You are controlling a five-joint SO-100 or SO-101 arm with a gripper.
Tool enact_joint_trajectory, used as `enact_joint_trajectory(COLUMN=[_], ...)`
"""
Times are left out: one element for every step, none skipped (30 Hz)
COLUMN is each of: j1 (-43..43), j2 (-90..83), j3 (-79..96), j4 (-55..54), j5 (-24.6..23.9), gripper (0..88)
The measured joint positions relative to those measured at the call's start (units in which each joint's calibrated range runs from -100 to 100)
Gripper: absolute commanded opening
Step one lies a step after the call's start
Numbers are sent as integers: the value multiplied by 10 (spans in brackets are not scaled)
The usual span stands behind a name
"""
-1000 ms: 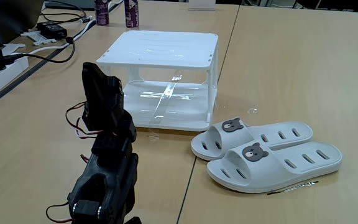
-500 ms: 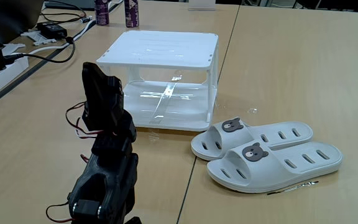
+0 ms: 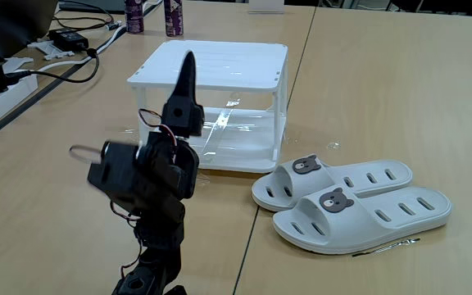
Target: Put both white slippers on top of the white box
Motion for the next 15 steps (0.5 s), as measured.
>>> enact_joint_trajectory(j1=[0, 0, 0, 0, 0, 5, 11, 17, 22, 25, 27, 28, 28, 27, 27], j2=[32, 61, 99, 128, 158, 186, 214, 252, 271, 295, 319, 341, 364, 387, 408], j3=[-1, -1, -1, -1, -1, -1, -1, -1, 0, 1, 2, 3, 4, 5, 2], j4=[1, 1, 1, 1, 1, 1, 1, 1, 1, 1, 1, 1, 1, 1, 1], j5=[0, 0, 0, 0, 0, 0, 0, 0, 0, 0, 0, 0, 0, 0, 0], gripper=[8, 8, 8, 8, 8, 8, 9, 9, 8, 8, 9, 10, 11, 11, 12])
